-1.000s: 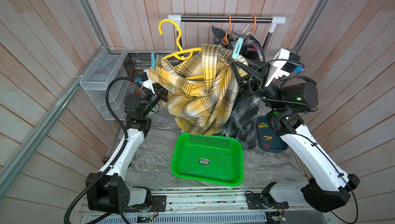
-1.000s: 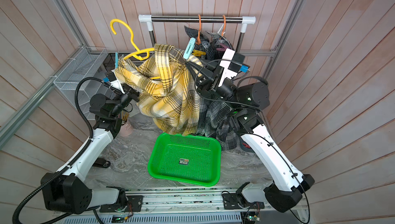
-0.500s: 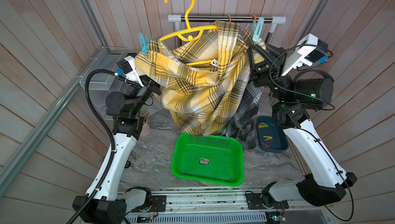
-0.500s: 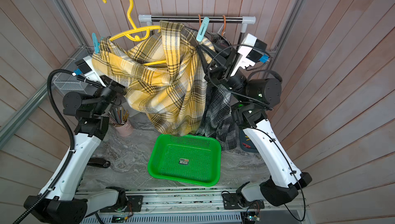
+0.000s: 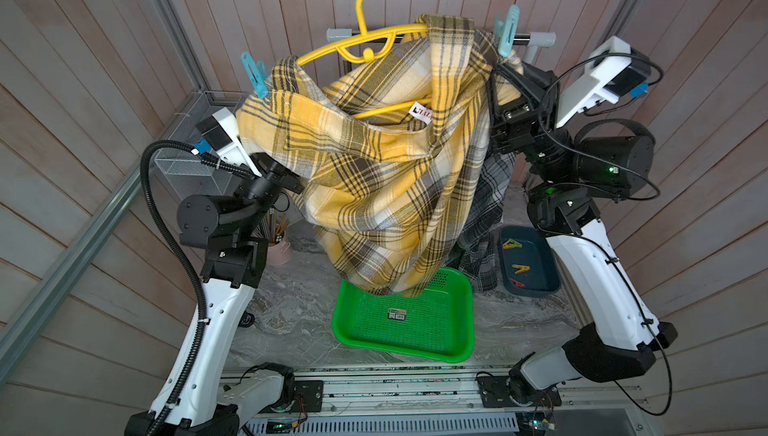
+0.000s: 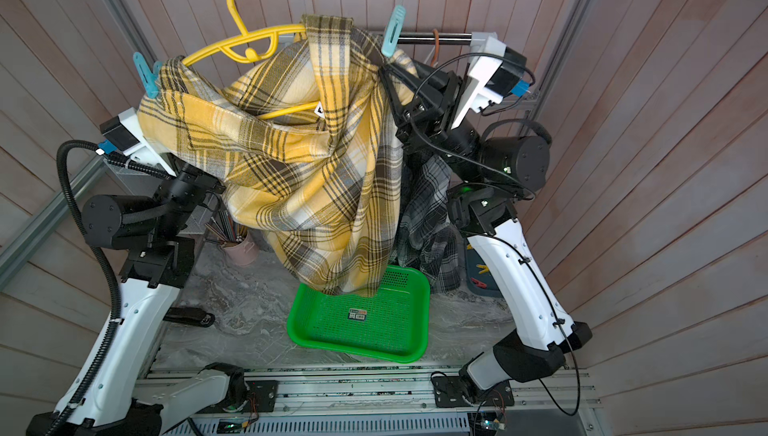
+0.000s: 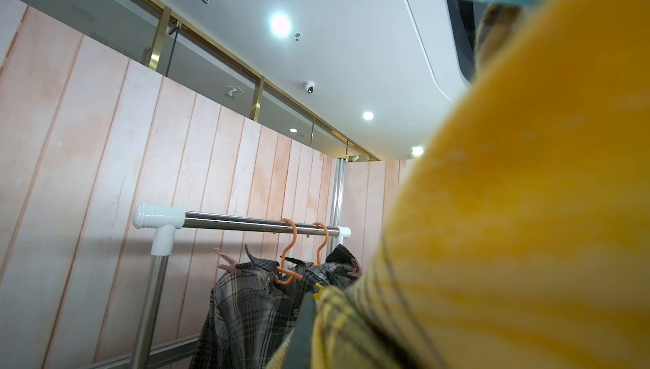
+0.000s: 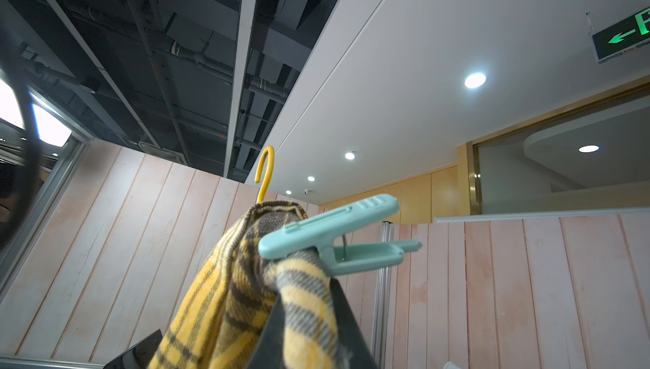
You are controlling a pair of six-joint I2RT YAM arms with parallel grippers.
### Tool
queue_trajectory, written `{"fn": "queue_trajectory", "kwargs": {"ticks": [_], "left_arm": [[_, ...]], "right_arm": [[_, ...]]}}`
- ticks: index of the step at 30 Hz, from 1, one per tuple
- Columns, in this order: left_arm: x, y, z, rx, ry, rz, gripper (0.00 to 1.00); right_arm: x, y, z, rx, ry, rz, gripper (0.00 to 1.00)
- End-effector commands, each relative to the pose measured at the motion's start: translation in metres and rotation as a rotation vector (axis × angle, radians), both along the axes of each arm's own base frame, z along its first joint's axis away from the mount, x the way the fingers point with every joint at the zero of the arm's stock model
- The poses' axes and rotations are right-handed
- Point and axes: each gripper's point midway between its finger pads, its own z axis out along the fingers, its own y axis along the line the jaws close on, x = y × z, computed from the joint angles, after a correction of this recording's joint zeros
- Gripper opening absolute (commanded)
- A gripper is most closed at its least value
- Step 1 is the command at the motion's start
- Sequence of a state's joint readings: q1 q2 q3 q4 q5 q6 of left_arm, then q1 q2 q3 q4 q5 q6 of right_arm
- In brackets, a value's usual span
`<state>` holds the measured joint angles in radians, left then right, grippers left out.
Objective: Remove the clothespins securing long-sleeve shirts to the hanger
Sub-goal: Place the long-sleeve shirt at the bin.
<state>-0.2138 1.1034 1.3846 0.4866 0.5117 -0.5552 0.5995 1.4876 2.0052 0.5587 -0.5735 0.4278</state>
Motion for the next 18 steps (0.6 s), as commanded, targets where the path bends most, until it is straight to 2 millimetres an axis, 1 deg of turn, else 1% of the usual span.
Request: {"fn": "queue_trajectory", "kwargs": {"ticks": [1,2,4,5,7,8,10,12,14,16,17,18], "left_arm": [[-0.031,-0.026,-0.008,0.059,-0.088,-0.119,0.00],[-0.030,-0.029,-0.014,0.060,-0.070,-0.135,0.00],[-0.026,-0.037,-0.035,0.047,-0.001,-0.176,0.00],[-0.027,-0.040,-0.044,0.040,0.016,-0.196,0.00],[-0.023,-0.047,-0.074,0.030,0.075,-0.220,0.01],[-0.024,-0.050,-0.082,0.029,0.089,-0.228,0.01],[-0.019,-0.058,-0.110,0.045,0.158,-0.238,0.02],[-0.014,-0.063,-0.137,0.056,0.228,-0.245,0.02],[-0.008,-0.062,-0.163,0.049,0.297,-0.236,0.03],[-0.003,-0.058,-0.191,0.043,0.358,-0.201,0.04],[-0.002,-0.055,-0.201,0.041,0.377,-0.181,0.05],[-0.001,-0.051,-0.212,0.039,0.401,-0.155,0.06]], "right_arm": [[0.042,0.022,-0.046,-0.068,0.129,-0.050,0.00],[0.043,0.019,-0.053,-0.065,0.140,-0.060,0.00],[0.047,0.013,-0.071,-0.064,0.178,-0.080,0.00],[0.050,0.009,-0.079,-0.062,0.194,-0.086,0.00],[0.056,-0.001,-0.098,-0.058,0.236,-0.100,0.00],[0.058,-0.005,-0.104,-0.055,0.249,-0.103,0.00],[0.063,-0.011,-0.121,-0.071,0.281,-0.107,0.00],[0.064,-0.013,-0.141,-0.094,0.303,-0.103,0.00],[0.063,-0.016,-0.159,-0.109,0.324,-0.103,0.00],[0.062,-0.018,-0.182,-0.127,0.354,-0.102,0.00],[0.061,-0.019,-0.190,-0.131,0.366,-0.103,0.00],[0.062,-0.020,-0.204,-0.142,0.387,-0.104,0.00]]}}
